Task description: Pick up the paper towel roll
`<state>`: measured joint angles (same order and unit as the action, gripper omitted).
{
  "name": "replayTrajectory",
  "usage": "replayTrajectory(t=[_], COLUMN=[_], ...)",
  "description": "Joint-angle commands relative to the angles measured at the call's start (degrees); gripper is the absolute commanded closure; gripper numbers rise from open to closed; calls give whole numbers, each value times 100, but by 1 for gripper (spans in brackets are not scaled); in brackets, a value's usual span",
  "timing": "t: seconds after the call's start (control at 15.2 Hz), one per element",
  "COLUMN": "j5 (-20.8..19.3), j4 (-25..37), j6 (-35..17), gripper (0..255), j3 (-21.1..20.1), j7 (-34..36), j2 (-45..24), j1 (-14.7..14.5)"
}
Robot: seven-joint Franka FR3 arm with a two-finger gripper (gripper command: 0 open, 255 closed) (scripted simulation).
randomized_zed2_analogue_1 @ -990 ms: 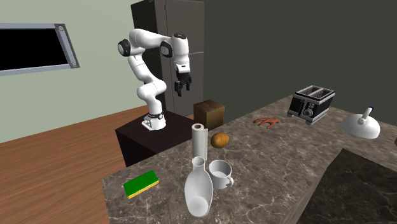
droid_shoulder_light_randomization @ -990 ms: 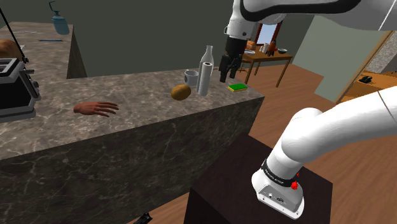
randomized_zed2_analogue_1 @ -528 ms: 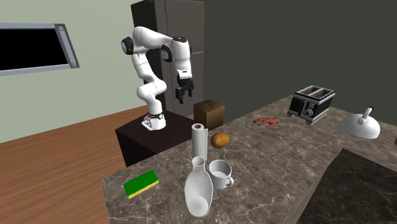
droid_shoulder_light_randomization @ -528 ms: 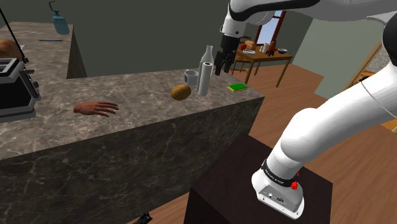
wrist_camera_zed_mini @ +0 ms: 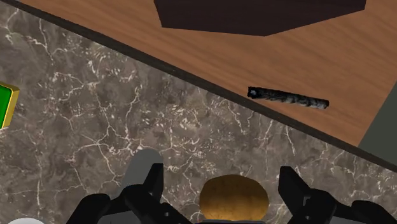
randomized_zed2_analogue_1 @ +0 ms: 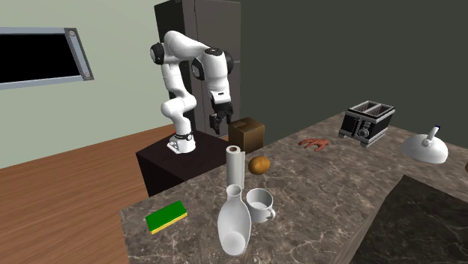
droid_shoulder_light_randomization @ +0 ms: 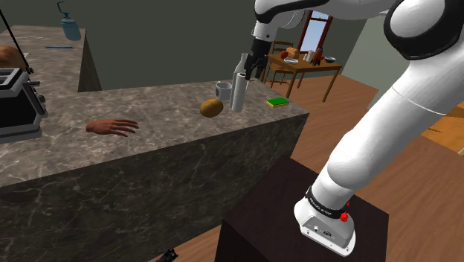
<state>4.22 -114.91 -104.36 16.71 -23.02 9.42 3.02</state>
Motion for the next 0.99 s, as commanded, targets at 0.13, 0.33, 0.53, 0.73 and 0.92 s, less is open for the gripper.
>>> replayTrajectory(t=[0.13,0.33,0.53,0.73,0.92], j5=[305,585,787,801,823], j4=[872,1611,2165,1953,1756], j6=[3,93,198,-25,-243], gripper=[0,0,0,0,0], j3=[219,337,382,372,366], j7=[-400,-688,-863,-897,-935], j2=[-868,-1540,-2011,-2025,-2050], j1=[102,245,383,379,373])
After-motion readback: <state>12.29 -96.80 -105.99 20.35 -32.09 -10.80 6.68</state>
